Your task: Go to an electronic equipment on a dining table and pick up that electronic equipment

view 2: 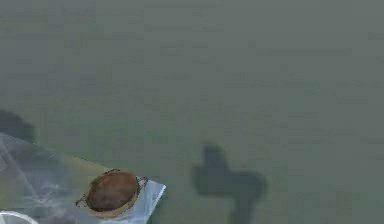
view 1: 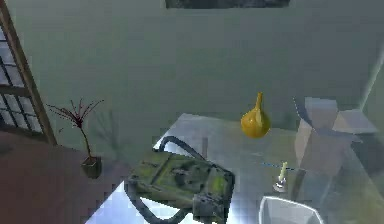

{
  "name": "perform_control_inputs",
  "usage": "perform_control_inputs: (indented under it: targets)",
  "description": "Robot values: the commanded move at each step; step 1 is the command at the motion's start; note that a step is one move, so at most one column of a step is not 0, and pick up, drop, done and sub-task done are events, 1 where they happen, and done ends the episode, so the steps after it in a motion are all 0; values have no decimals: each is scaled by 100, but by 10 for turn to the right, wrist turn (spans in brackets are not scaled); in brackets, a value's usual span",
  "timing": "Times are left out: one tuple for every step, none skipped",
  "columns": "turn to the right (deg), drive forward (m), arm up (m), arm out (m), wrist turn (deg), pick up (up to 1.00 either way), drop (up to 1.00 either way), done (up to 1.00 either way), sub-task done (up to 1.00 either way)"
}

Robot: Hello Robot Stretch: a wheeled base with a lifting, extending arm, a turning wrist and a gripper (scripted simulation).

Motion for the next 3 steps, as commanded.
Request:
perform_control_inputs:
  targets:
    - [-450, 0, 0, 0, 0, 0, 0, 0, 0]
    - [-330, 0, 0, 0, 0, 0, 0, 0, 0]
    - [0, 0, 50, 0, 0, 0, 0, 0, 0]
